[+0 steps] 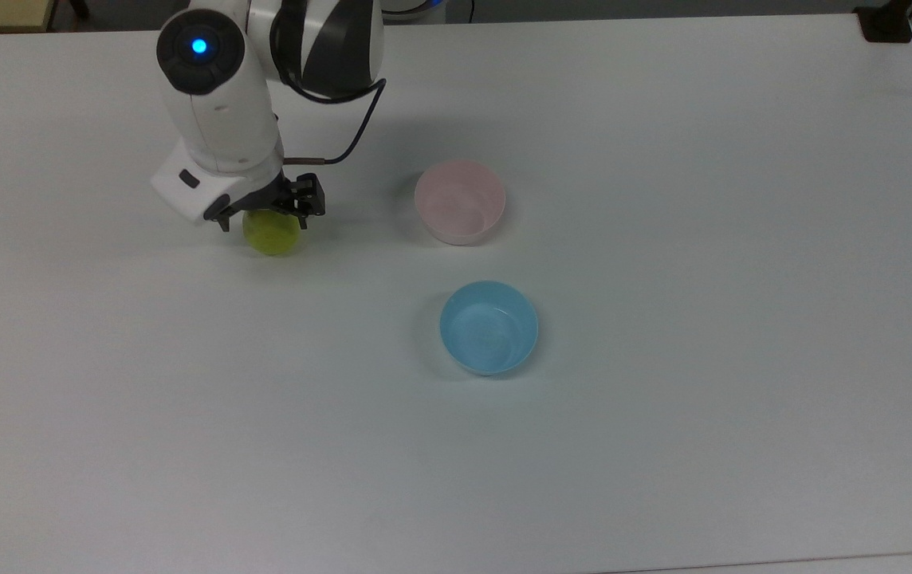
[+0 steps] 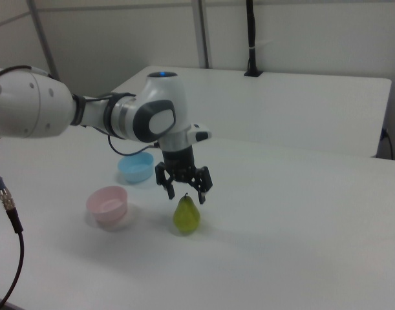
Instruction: Pick up a pear from the bowl
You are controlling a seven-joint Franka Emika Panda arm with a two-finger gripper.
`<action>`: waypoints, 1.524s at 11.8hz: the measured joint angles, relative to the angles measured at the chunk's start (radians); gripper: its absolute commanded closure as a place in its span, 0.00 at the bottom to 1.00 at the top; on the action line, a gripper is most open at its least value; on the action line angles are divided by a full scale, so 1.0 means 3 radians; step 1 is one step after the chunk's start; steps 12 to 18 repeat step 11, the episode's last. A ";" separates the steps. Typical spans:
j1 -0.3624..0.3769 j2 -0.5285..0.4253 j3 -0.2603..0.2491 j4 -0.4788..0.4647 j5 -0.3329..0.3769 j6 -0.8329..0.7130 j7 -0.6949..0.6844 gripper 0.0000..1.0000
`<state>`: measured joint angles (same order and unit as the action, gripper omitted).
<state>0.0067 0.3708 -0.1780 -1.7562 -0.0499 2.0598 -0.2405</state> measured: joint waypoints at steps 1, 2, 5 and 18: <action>0.0028 -0.0090 0.0006 0.0021 0.0000 -0.0022 0.0143 0.00; 0.0090 -0.0193 0.0017 0.0065 0.0000 -0.0151 0.0252 0.00; 0.0372 -0.0520 0.0034 0.0175 0.0000 -0.0514 0.0591 0.00; 0.0600 -0.1216 0.0041 0.0175 0.0000 -0.1081 0.0831 0.00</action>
